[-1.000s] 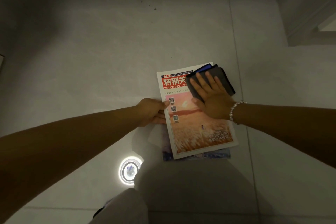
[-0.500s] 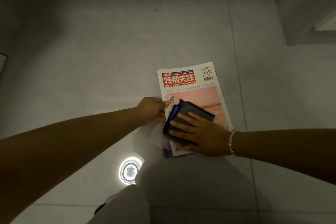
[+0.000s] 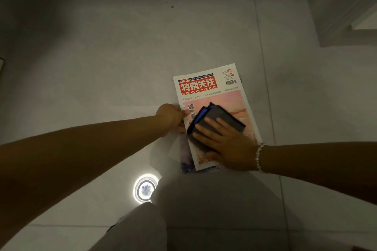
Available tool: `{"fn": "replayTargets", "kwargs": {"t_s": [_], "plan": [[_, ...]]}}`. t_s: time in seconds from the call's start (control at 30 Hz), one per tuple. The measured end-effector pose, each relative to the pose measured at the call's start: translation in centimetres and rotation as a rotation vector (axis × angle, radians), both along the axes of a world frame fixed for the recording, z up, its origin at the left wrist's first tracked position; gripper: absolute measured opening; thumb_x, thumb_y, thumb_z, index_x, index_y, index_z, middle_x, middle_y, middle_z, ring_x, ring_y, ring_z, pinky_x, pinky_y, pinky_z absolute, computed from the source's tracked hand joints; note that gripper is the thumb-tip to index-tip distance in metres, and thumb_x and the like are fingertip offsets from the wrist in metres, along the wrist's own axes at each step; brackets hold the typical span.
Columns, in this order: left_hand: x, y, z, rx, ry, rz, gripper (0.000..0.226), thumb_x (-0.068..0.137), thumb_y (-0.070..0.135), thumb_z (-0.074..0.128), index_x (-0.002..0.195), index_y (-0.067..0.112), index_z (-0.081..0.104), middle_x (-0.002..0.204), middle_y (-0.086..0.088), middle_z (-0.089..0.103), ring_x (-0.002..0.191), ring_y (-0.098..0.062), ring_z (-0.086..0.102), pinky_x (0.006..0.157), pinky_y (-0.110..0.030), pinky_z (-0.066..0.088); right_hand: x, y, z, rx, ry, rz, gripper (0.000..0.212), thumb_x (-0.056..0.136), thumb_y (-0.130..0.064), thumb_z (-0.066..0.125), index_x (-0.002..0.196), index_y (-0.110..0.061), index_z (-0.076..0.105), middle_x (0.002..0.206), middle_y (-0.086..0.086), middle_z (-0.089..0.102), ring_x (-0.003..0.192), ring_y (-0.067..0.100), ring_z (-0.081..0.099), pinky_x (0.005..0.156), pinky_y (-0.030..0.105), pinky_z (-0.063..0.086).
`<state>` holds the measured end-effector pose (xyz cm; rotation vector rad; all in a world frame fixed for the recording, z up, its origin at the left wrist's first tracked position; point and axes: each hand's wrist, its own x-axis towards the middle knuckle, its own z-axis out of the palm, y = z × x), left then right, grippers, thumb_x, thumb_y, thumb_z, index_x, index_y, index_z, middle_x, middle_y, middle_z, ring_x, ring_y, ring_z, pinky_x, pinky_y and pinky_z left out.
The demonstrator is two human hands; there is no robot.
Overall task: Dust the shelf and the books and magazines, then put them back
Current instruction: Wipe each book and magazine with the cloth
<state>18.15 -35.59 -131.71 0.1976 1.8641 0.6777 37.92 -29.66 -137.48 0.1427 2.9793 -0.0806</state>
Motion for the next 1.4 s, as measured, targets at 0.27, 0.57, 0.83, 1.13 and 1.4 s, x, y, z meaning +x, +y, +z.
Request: {"fn": "replayTargets", "kwargs": {"t_s": [0.27,0.57,0.83,1.13,1.4], "plan": [[0.3,-0.1,0.0,0.008,0.079,-0.071,0.029,0.095,0.018,0.056,0.121,0.004,0.058,0.113,-0.013,0.066,0.083,-0.023,0.065,0.065,-0.030,0.055,0.6,-3.1,-0.8,-0.064,0.072,0.232,0.053,0.098,-0.045,0.026,0.147,-0.024,0.028,0.152,0.000,0.032,0.143,0.026,0.022,0.115,0.043,0.011],[0.5,0.0,0.6,-0.003,0.024,-0.024,0.026,0.096,0.013,0.054,0.120,0.004,0.057,0.113,-0.015,0.066,0.094,-0.031,0.068,0.061,-0.033,0.054,2.4,2.5,-0.3,-0.062,-0.002,0.068,0.058,0.099,-0.051,0.017,0.148,-0.020,0.025,0.153,0.005,0.027,0.142,0.026,0.018,0.116,0.044,0.011],[0.4,-0.1,0.3,0.006,0.021,-0.020,0.024,0.095,0.012,0.054,0.118,0.004,0.058,0.105,-0.012,0.067,0.080,-0.025,0.066,0.063,-0.036,0.056,0.5,9.5,0.6,-0.053,-0.128,-0.169,0.067,0.096,-0.056,0.001,0.150,-0.017,0.009,0.153,0.004,0.011,0.143,0.027,0.009,0.117,0.042,0.004],[0.5,-0.4,0.1,0.020,0.047,-0.017,0.026,0.095,0.015,0.054,0.119,0.005,0.058,0.102,-0.008,0.067,0.080,-0.023,0.066,0.060,-0.032,0.055,1.6,7.9,1.0,-0.048,-0.115,-0.103,0.067,0.098,-0.055,0.006,0.149,-0.013,0.019,0.153,0.009,0.021,0.141,0.033,0.015,0.110,0.051,0.010],[0.1,-0.5,0.2,0.029,0.004,-0.041,0.026,0.095,0.016,0.055,0.119,0.006,0.057,0.105,-0.010,0.067,0.082,-0.024,0.067,0.065,-0.036,0.057,1.4,7.5,2.5,-0.106,-0.026,0.015,0.042,0.088,-0.034,0.054,0.123,-0.013,0.062,0.123,0.007,0.064,0.111,0.034,0.061,0.077,0.049,0.056]]}}
